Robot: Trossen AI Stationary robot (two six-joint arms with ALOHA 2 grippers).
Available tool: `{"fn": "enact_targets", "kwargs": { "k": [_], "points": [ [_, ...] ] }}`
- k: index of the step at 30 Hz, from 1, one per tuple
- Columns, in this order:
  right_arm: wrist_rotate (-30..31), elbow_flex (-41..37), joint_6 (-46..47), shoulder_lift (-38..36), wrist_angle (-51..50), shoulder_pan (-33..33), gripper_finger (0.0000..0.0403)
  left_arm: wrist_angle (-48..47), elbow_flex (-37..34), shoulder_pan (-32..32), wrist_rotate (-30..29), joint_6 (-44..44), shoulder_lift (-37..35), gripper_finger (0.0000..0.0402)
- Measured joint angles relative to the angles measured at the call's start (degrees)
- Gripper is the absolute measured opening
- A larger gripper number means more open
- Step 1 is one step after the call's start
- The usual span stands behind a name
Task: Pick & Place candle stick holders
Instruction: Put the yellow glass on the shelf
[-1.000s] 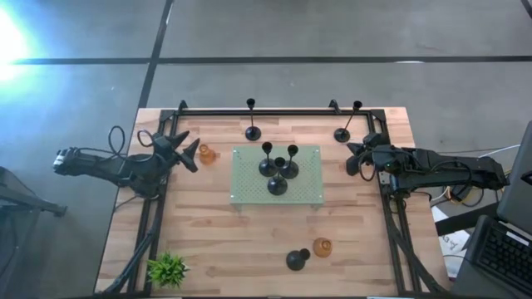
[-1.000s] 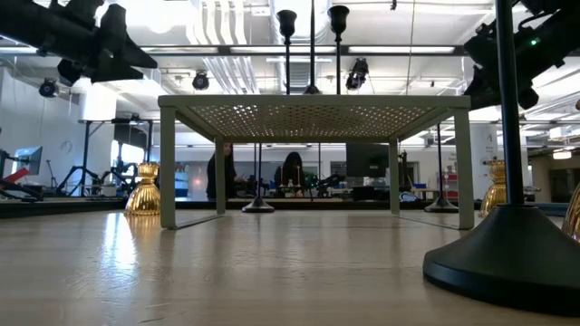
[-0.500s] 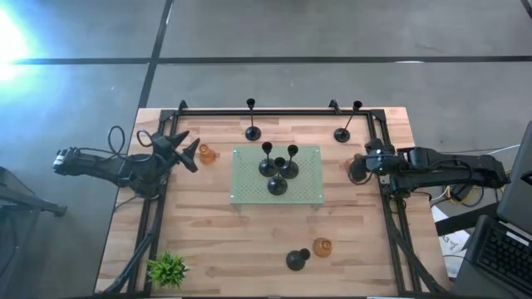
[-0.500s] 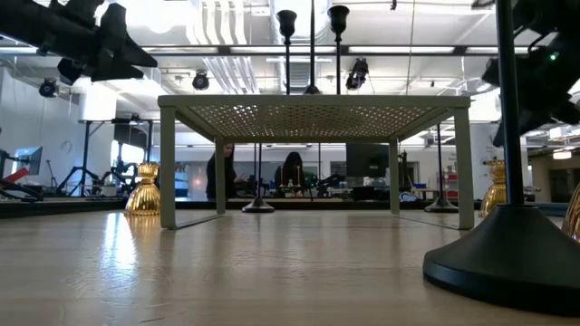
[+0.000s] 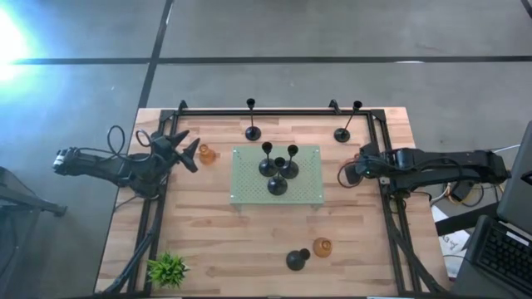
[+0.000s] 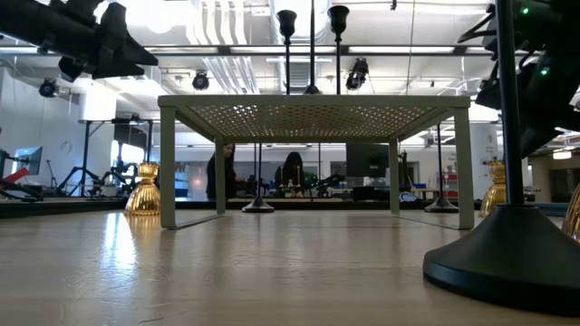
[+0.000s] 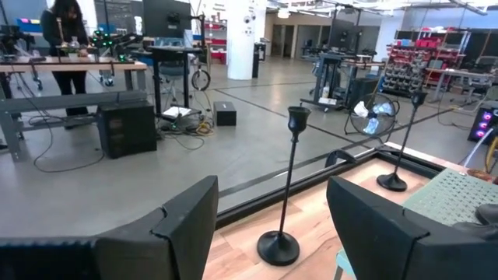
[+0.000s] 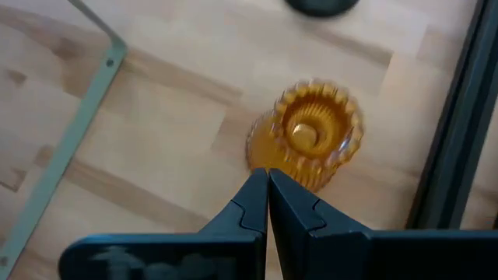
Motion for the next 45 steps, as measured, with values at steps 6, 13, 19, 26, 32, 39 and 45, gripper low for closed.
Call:
{"fn": "enact_targets", "kwargs": {
  "k": [6, 13, 19, 26, 32, 39, 45],
  "points": [
    [-1.9, -0.7, 2.5, 0.4, -0.1, 2.0, 0.0008, 0.0, 0.0, 0.0, 2.1, 0.0, 0.1, 0.0245],
    [-2.5, -0.6, 4.1, 0.4, -0.6, 7.5, 0.0008, 0.0, 0.0, 0.0, 2.6, -0.2, 0.1, 0.0245],
    [-7.8, 0.4, -0.6, 0.4, -0.9, 12.1, 0.0008, 0.0, 0.0, 0.0, 2.6, -0.3, 0.1, 0.0245],
    [-6.7, 0.1, -2.6, 0.4, -4.1, 16.9, 0.0008, -0.1, 0.0, 0.0, 2.6, -0.4, 0.1, 0.0245],
    [-3.9, -0.7, -1.4, 0.4, -4.9, 17.4, 0.0008, -0.1, 0.0, 0.0, 2.8, -0.4, 0.1, 0.0245],
    [3.7, -0.5, 5.6, 0.4, -5.2, 17.4, 0.0010, 0.0, -0.3, 0.0, 2.8, -0.4, 0.1, 0.0245],
    [4.0, 2.1, 2.9, 0.4, -5.2, 16.3, 0.0057, 2.3, -0.3, 0.0, 2.8, 1.0, 0.1, 0.0245]
  ]
}}
